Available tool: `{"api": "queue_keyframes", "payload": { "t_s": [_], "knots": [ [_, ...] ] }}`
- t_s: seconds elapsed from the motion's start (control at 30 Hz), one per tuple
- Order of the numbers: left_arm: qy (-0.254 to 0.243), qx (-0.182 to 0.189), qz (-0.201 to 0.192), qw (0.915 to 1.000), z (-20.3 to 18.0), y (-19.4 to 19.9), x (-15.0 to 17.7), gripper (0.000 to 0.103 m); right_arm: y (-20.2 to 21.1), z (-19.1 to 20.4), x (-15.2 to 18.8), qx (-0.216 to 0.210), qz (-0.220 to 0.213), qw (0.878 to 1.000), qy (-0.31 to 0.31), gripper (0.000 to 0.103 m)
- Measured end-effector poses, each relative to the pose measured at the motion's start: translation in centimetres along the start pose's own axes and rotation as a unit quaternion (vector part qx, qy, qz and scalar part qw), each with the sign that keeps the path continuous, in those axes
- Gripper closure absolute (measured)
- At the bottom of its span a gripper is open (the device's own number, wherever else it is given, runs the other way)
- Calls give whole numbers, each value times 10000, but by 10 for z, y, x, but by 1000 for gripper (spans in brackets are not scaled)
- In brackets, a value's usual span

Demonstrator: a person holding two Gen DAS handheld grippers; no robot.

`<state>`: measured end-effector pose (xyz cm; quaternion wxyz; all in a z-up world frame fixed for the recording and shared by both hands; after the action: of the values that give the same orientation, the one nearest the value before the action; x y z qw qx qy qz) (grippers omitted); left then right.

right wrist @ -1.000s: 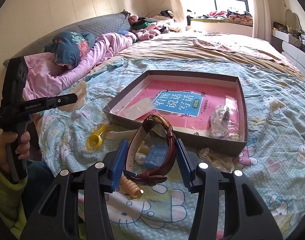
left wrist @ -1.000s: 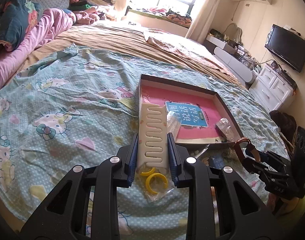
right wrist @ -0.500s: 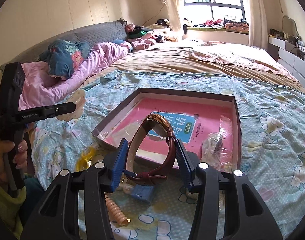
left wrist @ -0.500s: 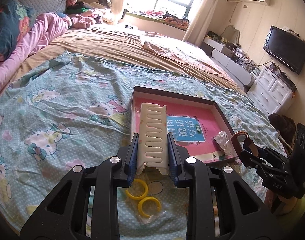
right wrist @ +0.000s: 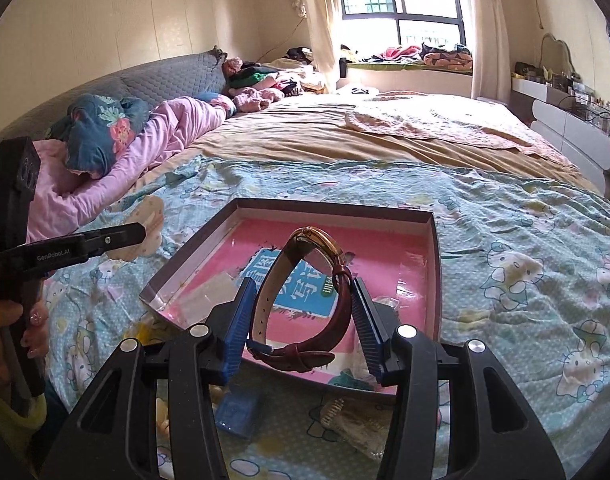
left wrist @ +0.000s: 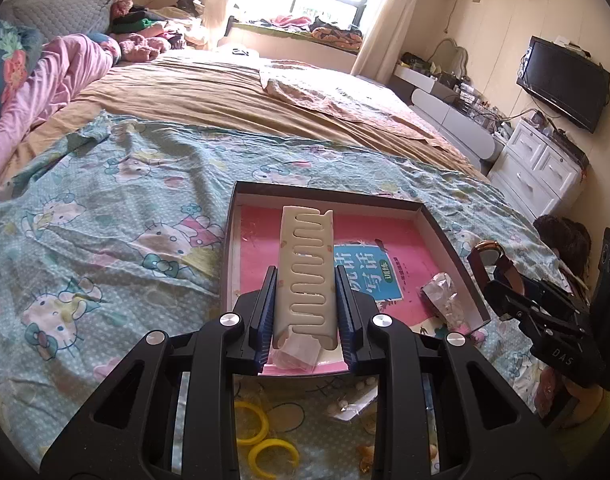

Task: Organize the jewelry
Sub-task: 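Carry the clip and watch into the pink tray and open both grippers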

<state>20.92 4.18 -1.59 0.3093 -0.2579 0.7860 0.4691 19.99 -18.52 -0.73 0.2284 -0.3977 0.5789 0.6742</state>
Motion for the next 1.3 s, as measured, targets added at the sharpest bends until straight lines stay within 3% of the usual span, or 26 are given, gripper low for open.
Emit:
{"api": "queue_keyframes", "payload": {
  "t_s": [0.4, 0.87, 1.13, 1.3],
  "knots": [
    [-227, -32, 315, 9992, 0, -40, 14, 84, -23, -11, 3, 224, 155, 9996, -8, 56],
    [-260, -160, 501, 9983, 12, -50, 24, 83, -57, 4, 12, 194, 462, 9987, 126, 56],
    [-121, -210, 423, 9988, 20, -45, 23, 59, -80, 17, 18, 49, 744, 9971, 168, 56],
    [-7, -204, 343, 9992, 24, -38, 23, 58, -91, 23, 24, 29, 940, 9953, 237, 56]
  ]
}}
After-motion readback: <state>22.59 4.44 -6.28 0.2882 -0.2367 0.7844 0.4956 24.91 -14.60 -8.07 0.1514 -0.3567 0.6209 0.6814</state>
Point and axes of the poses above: each gripper's, at about its wrist camera, not at the fingertips, and y roughly against the way its jaws point, z to its left, x to its underside, the point moved 5 cm from there along -y, roughly the way its jaws point, and after that the axes turned 11 degrees about x, right-handed, at the moved point
